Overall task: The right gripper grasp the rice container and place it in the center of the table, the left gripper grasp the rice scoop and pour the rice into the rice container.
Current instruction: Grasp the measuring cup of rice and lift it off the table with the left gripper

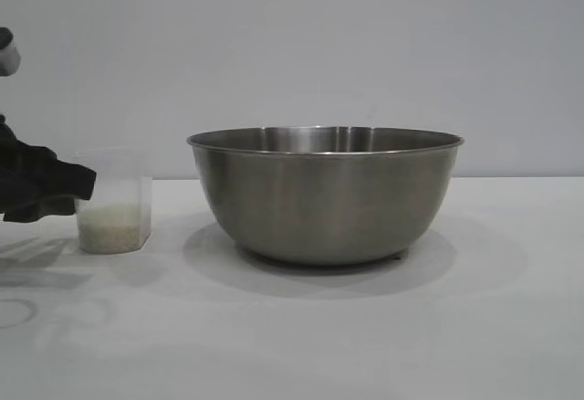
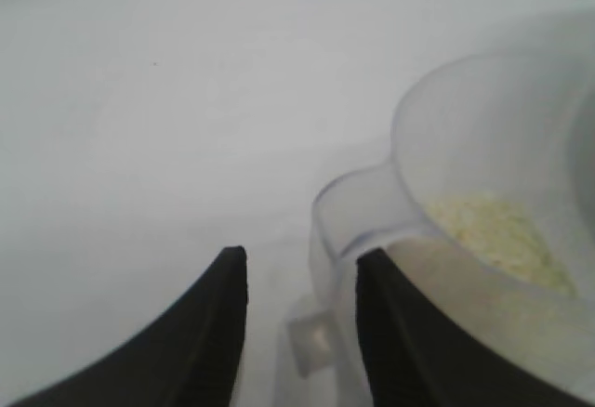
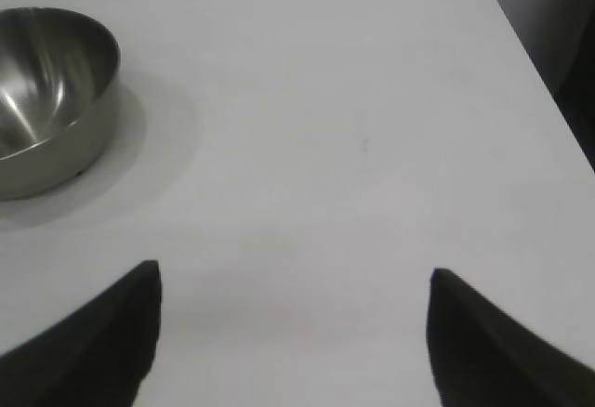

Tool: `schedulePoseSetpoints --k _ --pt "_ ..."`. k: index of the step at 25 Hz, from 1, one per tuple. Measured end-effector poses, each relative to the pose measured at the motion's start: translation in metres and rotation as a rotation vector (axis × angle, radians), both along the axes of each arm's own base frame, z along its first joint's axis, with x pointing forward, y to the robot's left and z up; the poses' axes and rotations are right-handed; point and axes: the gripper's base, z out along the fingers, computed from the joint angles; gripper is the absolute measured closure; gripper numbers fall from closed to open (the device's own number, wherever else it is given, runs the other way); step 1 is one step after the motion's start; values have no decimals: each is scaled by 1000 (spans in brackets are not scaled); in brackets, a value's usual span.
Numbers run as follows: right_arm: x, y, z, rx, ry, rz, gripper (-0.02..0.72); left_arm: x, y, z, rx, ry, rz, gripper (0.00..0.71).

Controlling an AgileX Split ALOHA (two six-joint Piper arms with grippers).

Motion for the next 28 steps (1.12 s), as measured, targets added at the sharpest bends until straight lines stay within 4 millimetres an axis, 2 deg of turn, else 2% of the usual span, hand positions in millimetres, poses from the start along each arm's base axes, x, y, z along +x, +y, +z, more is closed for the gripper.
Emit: schedulePoseSetpoints --k 5,6,14,15,18,28 --pt "0 0 0 0 0 0 198 9 -3 4 32 -37 -14 462" --pt "0 0 0 0 0 0 198 11 -4 5 38 -46 -18 518" --pt "0 0 0 -1 0 1 198 25 -12 1 91 -82 -69 518" --pt "0 0 0 -1 0 1 198 26 -14 2 105 -91 -88 586" --pt "0 0 0 -1 0 1 198 28 -15 3 138 -105 -108 710" --pt "0 0 0 -1 0 1 198 30 -16 9 173 -134 -118 710"
